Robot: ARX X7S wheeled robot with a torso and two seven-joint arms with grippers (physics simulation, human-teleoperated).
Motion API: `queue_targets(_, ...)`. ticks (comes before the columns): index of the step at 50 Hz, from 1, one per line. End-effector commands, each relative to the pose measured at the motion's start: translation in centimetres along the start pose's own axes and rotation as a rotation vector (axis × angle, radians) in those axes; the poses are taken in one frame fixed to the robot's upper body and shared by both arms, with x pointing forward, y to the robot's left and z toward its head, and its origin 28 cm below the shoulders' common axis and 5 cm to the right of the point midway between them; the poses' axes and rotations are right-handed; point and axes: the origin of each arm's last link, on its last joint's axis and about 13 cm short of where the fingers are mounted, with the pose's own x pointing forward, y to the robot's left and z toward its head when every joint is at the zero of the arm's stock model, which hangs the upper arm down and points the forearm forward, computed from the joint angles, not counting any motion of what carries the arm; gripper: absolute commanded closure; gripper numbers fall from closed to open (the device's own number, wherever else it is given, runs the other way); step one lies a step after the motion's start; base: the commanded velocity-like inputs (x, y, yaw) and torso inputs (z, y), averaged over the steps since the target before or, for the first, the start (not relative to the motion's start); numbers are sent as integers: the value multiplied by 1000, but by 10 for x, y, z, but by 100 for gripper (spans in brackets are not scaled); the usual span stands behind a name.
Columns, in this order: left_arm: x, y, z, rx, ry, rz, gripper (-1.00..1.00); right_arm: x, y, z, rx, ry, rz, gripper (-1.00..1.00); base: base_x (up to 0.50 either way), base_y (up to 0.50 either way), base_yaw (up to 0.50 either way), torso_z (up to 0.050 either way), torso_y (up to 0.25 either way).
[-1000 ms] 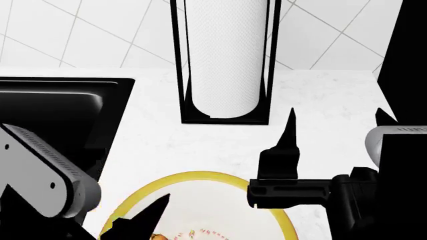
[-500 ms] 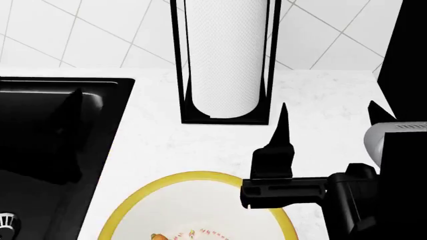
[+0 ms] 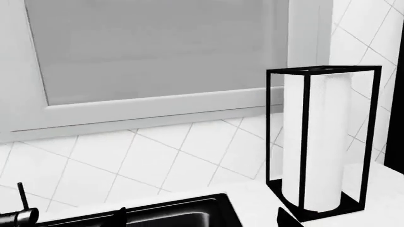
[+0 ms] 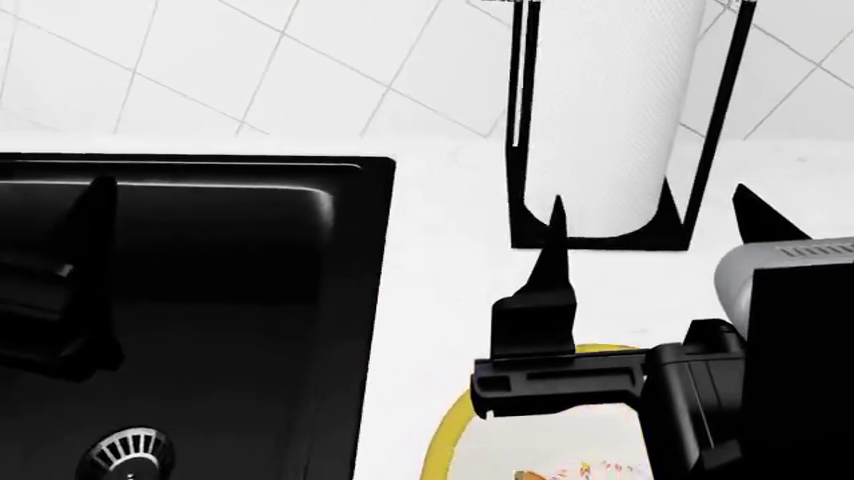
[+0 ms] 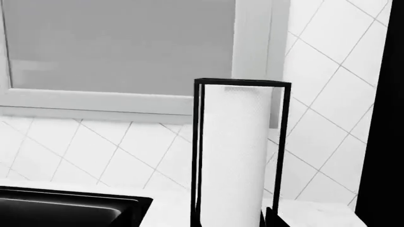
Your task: There is a mixed pile of frozen fruits and vegetables on the counter. Locate all the frozen vegetables and place the items in a bowl on the counter. Take all the frozen fruits and defrost them in a running sink.
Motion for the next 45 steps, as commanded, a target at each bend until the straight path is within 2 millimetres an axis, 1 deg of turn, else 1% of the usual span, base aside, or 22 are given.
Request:
queue_targets(1,-4,-1,0,8,-8,-1,-100,-2,0,-1,-4,-2,7,-100,-367,480,0,0,0)
queue_targets(15,-8,4,-1,5,-9,15,-100,-3,1,-2,-11,-1,12,-100,-363,484,0,0,0)
queue_targets(31,-11,6,-5,-11,0,16,-100,-4,1,1,-8,-13,11,-100,-238,487,0,0,0)
queue_targets(37,-12,6,-5,-12,4,11,-100,-3,1,0,-12,-3,7,-100,-107,486,0,0,0)
queue_targets(45,-13,8,-4,-13,2,15,-100,-4,1,0,-16,-8,13,-100,92,486,0,0,0)
